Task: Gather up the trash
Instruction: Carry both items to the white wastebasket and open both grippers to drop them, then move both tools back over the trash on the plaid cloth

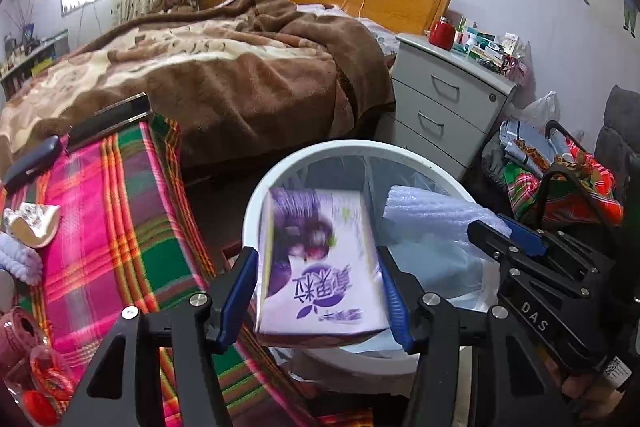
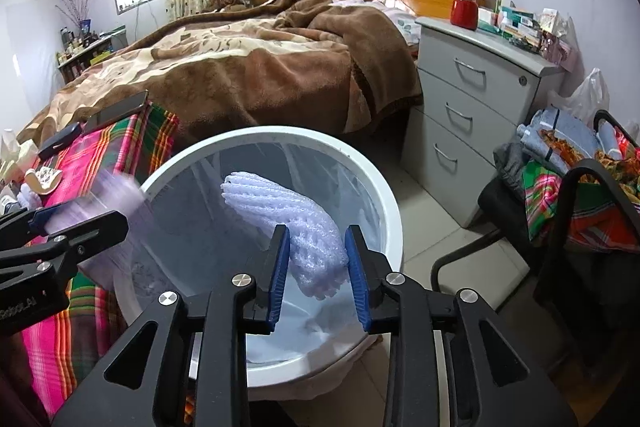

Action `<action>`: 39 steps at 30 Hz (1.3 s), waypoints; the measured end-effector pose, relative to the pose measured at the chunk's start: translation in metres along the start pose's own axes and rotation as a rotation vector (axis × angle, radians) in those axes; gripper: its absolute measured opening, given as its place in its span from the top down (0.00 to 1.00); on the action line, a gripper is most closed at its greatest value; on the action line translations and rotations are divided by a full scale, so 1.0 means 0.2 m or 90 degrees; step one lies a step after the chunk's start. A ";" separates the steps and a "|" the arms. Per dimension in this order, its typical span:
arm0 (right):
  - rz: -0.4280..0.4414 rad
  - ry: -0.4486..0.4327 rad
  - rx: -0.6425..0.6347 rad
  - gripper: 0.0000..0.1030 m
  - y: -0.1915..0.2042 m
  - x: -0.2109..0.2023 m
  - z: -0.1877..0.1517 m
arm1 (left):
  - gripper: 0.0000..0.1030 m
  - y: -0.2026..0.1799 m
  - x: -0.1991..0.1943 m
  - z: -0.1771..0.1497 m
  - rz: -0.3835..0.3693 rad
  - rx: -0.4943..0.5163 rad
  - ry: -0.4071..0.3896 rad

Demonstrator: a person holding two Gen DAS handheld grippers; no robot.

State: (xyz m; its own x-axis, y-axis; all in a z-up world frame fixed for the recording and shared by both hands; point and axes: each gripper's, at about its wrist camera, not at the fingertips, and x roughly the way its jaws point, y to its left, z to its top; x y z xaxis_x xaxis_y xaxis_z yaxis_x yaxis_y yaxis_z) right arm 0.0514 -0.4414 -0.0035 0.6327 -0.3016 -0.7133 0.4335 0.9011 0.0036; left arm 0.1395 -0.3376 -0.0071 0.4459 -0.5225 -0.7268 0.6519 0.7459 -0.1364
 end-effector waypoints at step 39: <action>0.151 -0.079 -0.071 0.44 0.49 -0.27 -0.11 | 0.29 0.57 -0.77 -0.43 0.188 -0.127 -0.105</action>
State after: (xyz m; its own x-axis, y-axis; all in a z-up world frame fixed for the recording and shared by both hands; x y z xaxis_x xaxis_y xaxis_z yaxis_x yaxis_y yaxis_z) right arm 0.0457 -0.3311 0.0192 0.7848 -0.1081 -0.6102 0.1952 0.9777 0.0780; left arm 0.0922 -0.1370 0.0302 0.6996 -0.3209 -0.6385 0.3562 0.9312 -0.0777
